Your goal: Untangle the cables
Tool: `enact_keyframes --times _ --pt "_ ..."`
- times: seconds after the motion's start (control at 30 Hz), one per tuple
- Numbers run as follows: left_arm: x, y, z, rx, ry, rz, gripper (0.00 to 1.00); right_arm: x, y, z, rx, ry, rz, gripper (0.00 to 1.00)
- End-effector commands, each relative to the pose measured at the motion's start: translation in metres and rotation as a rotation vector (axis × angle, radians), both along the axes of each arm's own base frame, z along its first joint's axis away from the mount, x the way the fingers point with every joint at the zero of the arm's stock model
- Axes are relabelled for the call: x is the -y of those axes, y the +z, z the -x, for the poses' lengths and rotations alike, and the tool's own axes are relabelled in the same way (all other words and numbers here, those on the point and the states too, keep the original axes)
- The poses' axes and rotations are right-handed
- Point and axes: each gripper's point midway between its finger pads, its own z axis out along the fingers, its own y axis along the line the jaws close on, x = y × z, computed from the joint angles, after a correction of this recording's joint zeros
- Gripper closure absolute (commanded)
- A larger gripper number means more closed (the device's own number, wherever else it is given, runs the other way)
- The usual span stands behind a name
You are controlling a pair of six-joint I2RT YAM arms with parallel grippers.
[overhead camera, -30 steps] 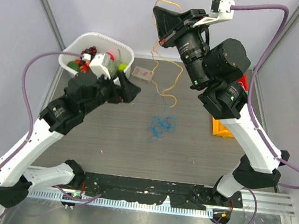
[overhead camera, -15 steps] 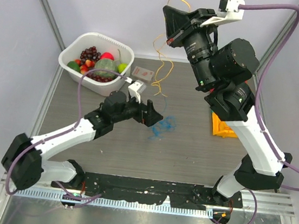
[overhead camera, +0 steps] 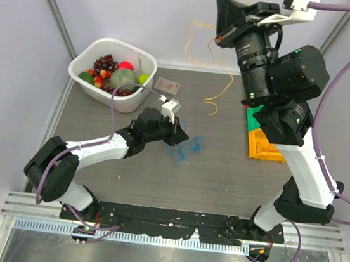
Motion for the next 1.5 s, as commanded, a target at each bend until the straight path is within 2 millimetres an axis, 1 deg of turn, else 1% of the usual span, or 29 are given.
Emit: enact_keyframes --times 0.0,0.07,0.1,0.13,0.2,0.23,0.27,0.3,0.33,0.37,0.4,0.43,0.47,0.5,0.53,0.57,0.6,0.63,0.67,0.73,0.8,0.9,0.93,0.97,1.0,1.07,1.1,1.23,1.47 --pt "-0.027 -0.016 0.016 -0.01 0.033 -0.074 1.0 0.061 0.035 0.002 0.087 -0.214 -0.019 0.99" --pt "-0.038 -0.024 0.025 -0.031 0.036 -0.111 1.0 0.078 0.035 -0.008 0.086 -0.293 -0.002 0.99" --pt "-0.042 -0.026 0.029 -0.038 0.036 -0.126 1.0 0.093 0.033 -0.016 0.078 -0.344 -0.005 0.99" --pt "-0.046 -0.029 0.031 -0.048 0.046 -0.147 1.0 0.095 0.028 -0.022 0.069 -0.364 0.012 0.99" --pt "-0.05 -0.027 0.033 -0.046 0.047 -0.167 1.0 0.109 0.008 -0.042 0.032 -0.439 0.059 0.99" --pt "-0.051 -0.024 0.033 -0.042 0.042 -0.178 1.0 0.119 -0.012 -0.059 -0.004 -0.494 0.102 0.99" --pt "-0.052 -0.023 0.034 -0.042 0.034 -0.195 1.0 0.126 -0.022 -0.066 -0.022 -0.524 0.115 0.99" --pt "-0.053 -0.022 0.034 -0.05 0.028 -0.213 0.98 0.139 -0.044 -0.083 -0.066 -0.573 0.136 0.99" --pt "-0.054 -0.021 0.035 -0.06 0.023 -0.231 0.93 0.148 -0.056 -0.092 -0.09 -0.601 0.144 0.99" --pt "-0.052 -0.017 0.035 -0.065 0.009 -0.24 0.86 0.161 -0.078 -0.105 -0.14 -0.634 0.149 0.99" --pt "-0.051 -0.013 0.036 -0.073 -0.01 -0.249 0.78 0.168 -0.087 -0.111 -0.155 -0.642 0.147 0.99" --pt "-0.048 -0.01 0.039 -0.083 -0.035 -0.253 0.69 0.184 -0.106 -0.12 -0.189 -0.685 0.173 0.99" --pt "-0.048 -0.007 0.04 -0.089 -0.046 -0.259 0.61 0.198 -0.113 -0.125 -0.205 -0.717 0.176 0.99" --pt "-0.047 -0.005 0.042 -0.094 -0.059 -0.262 0.55 0.203 -0.134 -0.136 -0.245 -0.738 0.209 0.99" --pt "-0.046 -0.002 0.042 -0.093 -0.062 -0.26 0.51 0.215 -0.143 -0.14 -0.263 -0.761 0.212 0.99" --pt "-0.047 0.003 0.043 -0.088 -0.066 -0.257 0.46 0.221 -0.162 -0.149 -0.299 -0.775 0.243 0.99" --pt "-0.048 0.006 0.044 -0.081 -0.069 -0.256 0.42 0.233 -0.17 -0.154 -0.314 -0.793 0.241 0.99" --pt "-0.048 0.012 0.044 -0.069 -0.073 -0.25 0.39 0.239 -0.185 -0.16 -0.344 -0.801 0.252 0.99" --pt "-0.049 0.015 0.046 -0.063 -0.08 -0.258 0.36 0.251 -0.201 -0.166 -0.372 -0.814 0.252 0.99" --pt "-0.052 0.022 0.047 -0.044 -0.087 -0.26 0.34 0.271 -0.214 -0.174 -0.398 -0.835 0.212 0.99" --pt "-0.055 0.028 0.047 -0.028 -0.098 -0.268 0.33 0.286 -0.238 -0.183 -0.438 -0.851 0.207 0.99" --pt "-0.056 0.034 0.046 -0.017 -0.126 -0.266 0.33 0.311 -0.263 -0.191 -0.482 -0.882 0.165 0.99" --pt "-0.057 0.033 0.045 -0.018 -0.129 -0.276 0.33 0.317 -0.274 -0.192 -0.506 -0.89 0.162 0.99" --pt "-0.058 0.032 0.044 -0.019 -0.13 -0.284 0.34 0.326 -0.279 -0.191 -0.516 -0.896 0.134 0.99" --pt "-0.06 0.03 0.041 -0.021 -0.126 -0.291 0.34 0.328 -0.29 -0.192 -0.535 -0.893 0.131 0.99" --pt "-0.064 0.029 0.037 -0.024 -0.119 -0.303 0.34 0.332 -0.299 -0.191 -0.556 -0.894 0.115 0.99" --pt "-0.066 0.028 0.037 -0.023 -0.119 -0.307 0.34 0.346 -0.301 -0.186 -0.563 -0.923 0.104 0.99" --pt "-0.07 0.026 0.033 -0.023 -0.11 -0.325 0.35 0.348 -0.311 -0.181 -0.585 -0.914 0.108 0.99" --pt "-0.071 0.024 0.031 -0.026 -0.118 -0.346 0.34 0.342 -0.365 -0.185 -0.674 -0.848 0.078 0.99"
